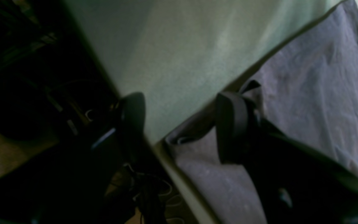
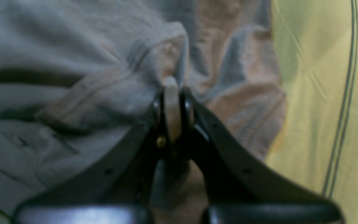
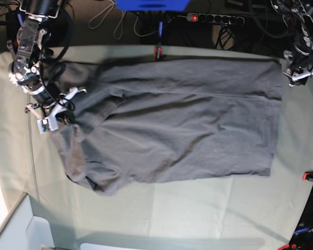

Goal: Layout the t-shirt on the table in an organized manner, then fold the t-shirt properly
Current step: 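Grasp the grey shirt's side edge with the right gripper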

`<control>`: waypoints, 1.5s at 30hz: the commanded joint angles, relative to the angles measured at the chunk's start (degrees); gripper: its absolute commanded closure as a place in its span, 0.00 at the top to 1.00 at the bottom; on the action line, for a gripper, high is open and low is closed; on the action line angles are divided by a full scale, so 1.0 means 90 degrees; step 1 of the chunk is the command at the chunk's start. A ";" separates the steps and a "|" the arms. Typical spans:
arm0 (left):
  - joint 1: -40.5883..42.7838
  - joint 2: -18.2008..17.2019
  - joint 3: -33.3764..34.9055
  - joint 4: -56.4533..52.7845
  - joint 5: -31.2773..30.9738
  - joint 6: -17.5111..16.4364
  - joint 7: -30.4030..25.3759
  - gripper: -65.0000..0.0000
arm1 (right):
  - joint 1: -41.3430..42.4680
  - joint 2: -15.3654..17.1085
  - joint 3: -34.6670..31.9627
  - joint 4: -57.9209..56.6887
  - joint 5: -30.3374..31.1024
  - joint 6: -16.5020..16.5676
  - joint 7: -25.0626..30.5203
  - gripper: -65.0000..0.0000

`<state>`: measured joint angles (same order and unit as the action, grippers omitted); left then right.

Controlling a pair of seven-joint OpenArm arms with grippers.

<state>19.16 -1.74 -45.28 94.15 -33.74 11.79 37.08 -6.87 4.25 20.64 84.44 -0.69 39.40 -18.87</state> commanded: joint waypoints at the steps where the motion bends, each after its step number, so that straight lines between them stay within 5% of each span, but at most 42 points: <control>1: -0.0014 -0.0076 -0.0014 0.0132 -0.0007 -0.0016 -0.0091 0.53 | 0.0046 0.0040 0.0016 0.0097 0.0091 0.0067 0.0148 0.00; 9: -0.0014 -0.0076 -0.0024 0.0132 -0.0007 -0.0016 -0.0091 0.53 | 0.0056 0.0060 -0.0238 0.0126 0.0072 0.0067 0.0158 0.07; 23: 0.0006 -0.0085 -0.0024 0.0132 -0.0007 -0.0026 -0.0091 0.53 | 0.0280 -0.0057 0.0436 0.0136 0.0081 0.0067 0.0158 0.02; 38: -0.0024 -0.0076 -0.0024 0.0074 0.0002 -0.0026 -0.0091 0.54 | 0.0515 -0.0057 0.0388 0.0097 0.0081 0.0067 0.0119 0.02; 45: -0.0209 -0.0027 0.0034 0.0054 0.0032 -0.0026 -0.0081 0.73 | 0.0466 -0.0038 0.0417 0.0136 0.0081 0.0067 0.0129 0.29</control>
<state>17.34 -1.39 -44.84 93.82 -33.36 11.81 37.10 -3.36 3.20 24.18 84.49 -1.10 39.40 -19.09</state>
